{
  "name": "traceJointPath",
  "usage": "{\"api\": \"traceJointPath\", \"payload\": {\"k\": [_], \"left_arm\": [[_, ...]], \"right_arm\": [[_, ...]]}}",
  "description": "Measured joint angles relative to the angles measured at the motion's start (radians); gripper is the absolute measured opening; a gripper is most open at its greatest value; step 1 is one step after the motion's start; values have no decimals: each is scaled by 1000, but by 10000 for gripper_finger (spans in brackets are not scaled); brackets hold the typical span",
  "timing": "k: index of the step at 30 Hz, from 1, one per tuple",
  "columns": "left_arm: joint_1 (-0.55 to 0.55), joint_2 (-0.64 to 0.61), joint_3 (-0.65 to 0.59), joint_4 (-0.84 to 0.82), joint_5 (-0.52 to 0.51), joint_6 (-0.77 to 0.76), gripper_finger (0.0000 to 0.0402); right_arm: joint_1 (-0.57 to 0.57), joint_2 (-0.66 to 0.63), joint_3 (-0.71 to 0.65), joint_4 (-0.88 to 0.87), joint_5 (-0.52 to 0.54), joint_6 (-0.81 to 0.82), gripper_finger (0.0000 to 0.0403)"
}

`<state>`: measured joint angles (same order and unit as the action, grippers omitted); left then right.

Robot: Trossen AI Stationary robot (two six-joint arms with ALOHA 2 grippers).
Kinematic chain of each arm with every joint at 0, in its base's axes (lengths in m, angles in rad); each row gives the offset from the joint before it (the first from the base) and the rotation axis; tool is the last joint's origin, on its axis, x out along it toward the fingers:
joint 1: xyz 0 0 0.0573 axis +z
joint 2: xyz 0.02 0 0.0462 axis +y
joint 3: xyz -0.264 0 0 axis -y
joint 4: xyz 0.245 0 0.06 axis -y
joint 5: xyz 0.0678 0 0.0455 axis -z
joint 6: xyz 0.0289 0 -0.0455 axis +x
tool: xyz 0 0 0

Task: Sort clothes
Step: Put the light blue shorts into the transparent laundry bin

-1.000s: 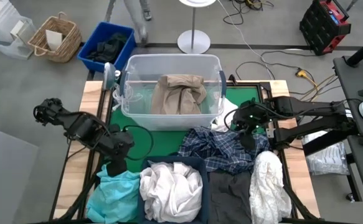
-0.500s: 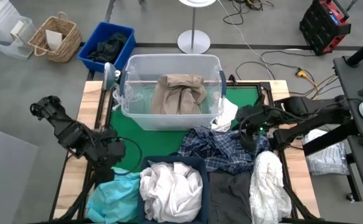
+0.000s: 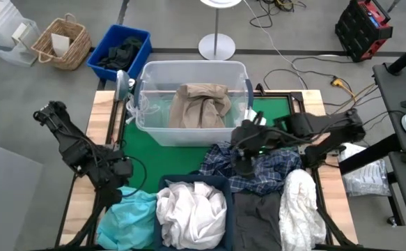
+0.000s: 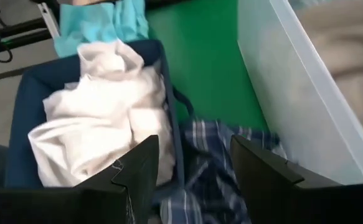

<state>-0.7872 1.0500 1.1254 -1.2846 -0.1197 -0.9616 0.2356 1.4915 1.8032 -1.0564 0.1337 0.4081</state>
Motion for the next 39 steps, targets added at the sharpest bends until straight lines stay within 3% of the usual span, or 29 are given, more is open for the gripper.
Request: {"api": "traceJointPath", "payload": {"k": [6, 13, 19, 25, 33, 39], "left_arm": [[0, 23, -56, 42, -1, -9, 12], [0, 74, -66, 115, -1, 25, 69], [-10, 121, -87, 137, -1, 45, 141], [-37, 137, -193, 228, 33, 41, 193], [-61, 102, -369, 494, 60, -14, 202], [-61, 100, -477, 577, 72, -39, 199]], "right_arm": [[0, 143, 210, -35, -1, -67, 189], [0, 226, 348, -146, -1, -71, 189], [9, 223, 348, -162, 0, -61, 189], [15, 219, 343, -162, 0, -38, 189], [23, 222, 339, -162, 0, -26, 189], [22, 222, 339, -161, 14, -26, 189]]}}
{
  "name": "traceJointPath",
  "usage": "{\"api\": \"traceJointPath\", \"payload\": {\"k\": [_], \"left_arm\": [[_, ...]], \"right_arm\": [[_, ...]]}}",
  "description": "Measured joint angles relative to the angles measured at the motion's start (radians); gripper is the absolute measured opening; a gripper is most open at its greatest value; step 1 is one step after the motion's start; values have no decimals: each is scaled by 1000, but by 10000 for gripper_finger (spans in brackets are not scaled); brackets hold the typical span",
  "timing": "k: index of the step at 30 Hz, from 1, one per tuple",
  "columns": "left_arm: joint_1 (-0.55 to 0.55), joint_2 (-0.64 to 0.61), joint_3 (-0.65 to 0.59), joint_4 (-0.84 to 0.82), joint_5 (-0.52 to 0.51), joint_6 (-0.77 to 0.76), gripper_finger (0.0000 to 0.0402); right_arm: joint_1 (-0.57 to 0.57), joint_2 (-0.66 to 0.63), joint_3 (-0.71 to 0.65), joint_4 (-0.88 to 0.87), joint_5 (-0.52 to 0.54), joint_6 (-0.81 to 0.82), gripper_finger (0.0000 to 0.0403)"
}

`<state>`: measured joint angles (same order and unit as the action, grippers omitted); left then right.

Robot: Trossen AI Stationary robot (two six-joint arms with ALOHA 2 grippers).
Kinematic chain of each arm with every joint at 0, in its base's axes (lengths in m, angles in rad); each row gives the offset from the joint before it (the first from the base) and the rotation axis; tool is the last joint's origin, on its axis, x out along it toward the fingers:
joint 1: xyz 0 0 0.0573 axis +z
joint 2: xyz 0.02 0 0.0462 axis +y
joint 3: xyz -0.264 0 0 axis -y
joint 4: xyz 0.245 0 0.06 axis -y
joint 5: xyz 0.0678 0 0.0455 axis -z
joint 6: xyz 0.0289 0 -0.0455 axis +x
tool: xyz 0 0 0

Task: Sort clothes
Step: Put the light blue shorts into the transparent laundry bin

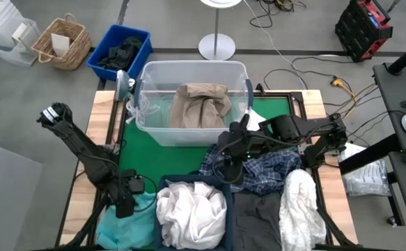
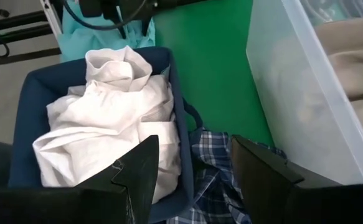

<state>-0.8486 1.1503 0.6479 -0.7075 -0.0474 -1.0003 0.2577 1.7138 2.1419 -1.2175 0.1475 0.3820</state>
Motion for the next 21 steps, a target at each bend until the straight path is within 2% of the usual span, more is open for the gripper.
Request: {"api": "traceJointPath", "payload": {"k": [3, 5, 11, 16, 21], "left_arm": [[-1, 0, -43, 35, 8, -12, 179], [-2, 0, -67, 65, 9, -12, 152], [0, 0, -101, 116, 60, -12, 17], [-2, -10, -38, 94, 120, -29, 3], [-2, -25, 126, -40, 84, -6, 1]], "right_arm": [[0, 0, 0, 1, 12, 0, 189], [0, 0, 0, 2, 15, 0, 189], [0, 0, -2, 2, 38, -1, 189], [0, 0, -2, 3, 40, -27, 189], [0, 0, -3, 44, 48, -55, 189]]}}
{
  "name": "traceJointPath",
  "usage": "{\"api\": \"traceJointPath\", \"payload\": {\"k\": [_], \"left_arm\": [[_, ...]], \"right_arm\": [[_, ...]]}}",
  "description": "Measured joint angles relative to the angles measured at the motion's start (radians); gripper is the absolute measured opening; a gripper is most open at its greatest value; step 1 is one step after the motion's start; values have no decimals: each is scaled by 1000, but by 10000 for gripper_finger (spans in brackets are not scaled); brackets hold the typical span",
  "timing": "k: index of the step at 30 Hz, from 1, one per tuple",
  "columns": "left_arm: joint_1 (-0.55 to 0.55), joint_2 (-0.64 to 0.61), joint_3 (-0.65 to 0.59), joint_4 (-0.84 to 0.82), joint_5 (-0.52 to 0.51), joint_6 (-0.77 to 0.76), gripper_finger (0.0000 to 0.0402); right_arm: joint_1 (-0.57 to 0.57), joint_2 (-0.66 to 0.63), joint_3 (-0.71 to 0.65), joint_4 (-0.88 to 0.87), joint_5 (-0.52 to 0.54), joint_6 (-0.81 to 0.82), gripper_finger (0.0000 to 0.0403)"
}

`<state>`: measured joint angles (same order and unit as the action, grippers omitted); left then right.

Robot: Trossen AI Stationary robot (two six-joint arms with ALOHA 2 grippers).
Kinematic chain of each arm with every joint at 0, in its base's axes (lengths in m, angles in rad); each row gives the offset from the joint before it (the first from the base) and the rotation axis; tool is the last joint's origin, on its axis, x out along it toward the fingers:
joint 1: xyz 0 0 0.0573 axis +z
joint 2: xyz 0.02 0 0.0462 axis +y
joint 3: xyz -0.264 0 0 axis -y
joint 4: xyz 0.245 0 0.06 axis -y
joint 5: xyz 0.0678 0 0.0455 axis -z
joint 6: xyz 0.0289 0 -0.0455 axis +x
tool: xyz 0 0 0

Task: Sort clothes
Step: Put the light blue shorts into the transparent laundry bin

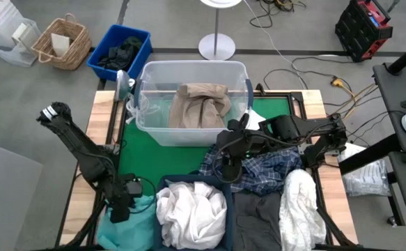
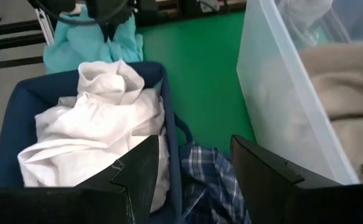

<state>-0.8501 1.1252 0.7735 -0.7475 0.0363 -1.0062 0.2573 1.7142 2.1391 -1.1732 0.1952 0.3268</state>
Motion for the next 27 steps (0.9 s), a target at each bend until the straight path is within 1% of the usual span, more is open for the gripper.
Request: {"api": "traceJointPath", "payload": {"k": [3, 7, 11, 15, 17, 23, 27], "left_arm": [[0, -1, 120, -146, -37, -1, 1], [0, 2, 316, -366, -84, -26, 0], [0, 2, 515, -499, -203, -21, 0], [1, 17, 681, -555, -327, 38, 0], [1, 30, 751, -562, -389, 101, 0], [1, 97, 907, -565, -555, 308, 0], [1, 153, 993, -571, -672, 417, 0]], "right_arm": [[0, 0, 0, 29, 16, -34, 189], [-4, 0, 0, 83, 17, -70, 189], [-9, 0, 0, 168, 18, -121, 189], [-9, 0, -2, 257, 19, -182, 189], [-9, 0, -7, 309, 19, -209, 189], [-9, 12, -22, 432, 18, -294, 189], [-17, 51, -23, 488, 18, -299, 190]]}}
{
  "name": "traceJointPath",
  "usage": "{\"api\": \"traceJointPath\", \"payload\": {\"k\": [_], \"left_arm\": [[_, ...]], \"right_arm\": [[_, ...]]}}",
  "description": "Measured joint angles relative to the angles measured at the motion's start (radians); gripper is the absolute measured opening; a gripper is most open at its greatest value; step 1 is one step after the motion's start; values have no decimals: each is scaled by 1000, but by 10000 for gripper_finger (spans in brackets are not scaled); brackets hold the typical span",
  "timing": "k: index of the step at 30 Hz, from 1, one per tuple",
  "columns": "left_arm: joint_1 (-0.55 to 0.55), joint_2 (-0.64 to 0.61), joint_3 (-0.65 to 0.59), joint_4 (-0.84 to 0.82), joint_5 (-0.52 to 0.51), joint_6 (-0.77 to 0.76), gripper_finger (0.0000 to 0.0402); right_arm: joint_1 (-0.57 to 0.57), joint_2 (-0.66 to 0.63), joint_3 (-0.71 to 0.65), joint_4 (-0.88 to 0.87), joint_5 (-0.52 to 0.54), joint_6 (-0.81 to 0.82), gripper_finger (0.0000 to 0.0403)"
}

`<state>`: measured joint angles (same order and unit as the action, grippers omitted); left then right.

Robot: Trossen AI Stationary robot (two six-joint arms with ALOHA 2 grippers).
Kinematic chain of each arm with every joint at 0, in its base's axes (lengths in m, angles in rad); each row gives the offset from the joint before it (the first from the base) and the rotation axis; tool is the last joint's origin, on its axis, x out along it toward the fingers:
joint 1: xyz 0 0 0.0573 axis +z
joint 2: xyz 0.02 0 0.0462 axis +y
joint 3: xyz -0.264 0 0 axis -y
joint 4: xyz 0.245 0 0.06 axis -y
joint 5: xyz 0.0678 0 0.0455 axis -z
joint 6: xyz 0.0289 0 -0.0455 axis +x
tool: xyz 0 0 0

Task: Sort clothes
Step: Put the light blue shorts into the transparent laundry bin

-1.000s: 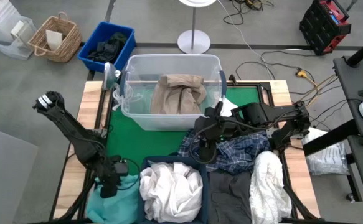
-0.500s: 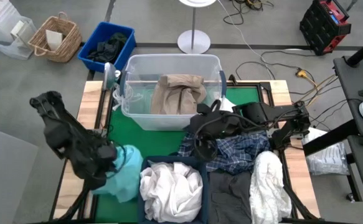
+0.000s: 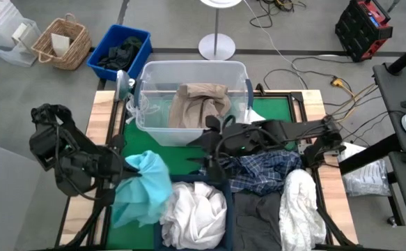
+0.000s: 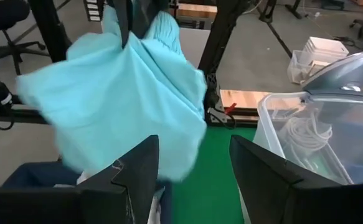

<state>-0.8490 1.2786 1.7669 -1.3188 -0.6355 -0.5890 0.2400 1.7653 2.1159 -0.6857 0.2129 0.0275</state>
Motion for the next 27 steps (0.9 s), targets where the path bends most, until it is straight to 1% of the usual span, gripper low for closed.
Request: {"api": "traceJointPath", "payload": {"k": [3, 6, 7, 12, 14, 17, 19, 22, 24, 27], "left_arm": [[2, 44, 57, -13, -60, 59, 0], [2, 80, 103, -37, -86, 92, 0], [2, 90, 116, -43, -86, 98, 0], [2, 123, 156, -54, -114, 153, 0], [2, 130, 164, -53, -133, 190, 0], [3, 136, 170, -49, -198, 247, 0], [3, 135, 170, -41, -235, 275, 0], [6, 127, 170, -37, -246, 298, 0], [11, 124, 170, -26, -247, 313, 0], [20, 123, 170, -9, -248, 337, 0]], "right_arm": [[-8, 32, 0, 50, -1, -2, 199], [-12, 60, 0, 122, -9, 4, 220], [-13, 69, 0, 144, -23, 18, 229], [-31, 96, 2, 257, -158, 111, 286], [-32, 104, 3, 284, -162, 115, 306], [-33, 130, 3, 316, -162, 89, 327], [-33, 145, 3, 341, -163, 72, 335], [-40, 159, 3, 400, -174, 58, 337], [-48, 168, 3, 458, -195, 59, 331], [-57, 176, 3, 497, -198, 58, 313]]}}
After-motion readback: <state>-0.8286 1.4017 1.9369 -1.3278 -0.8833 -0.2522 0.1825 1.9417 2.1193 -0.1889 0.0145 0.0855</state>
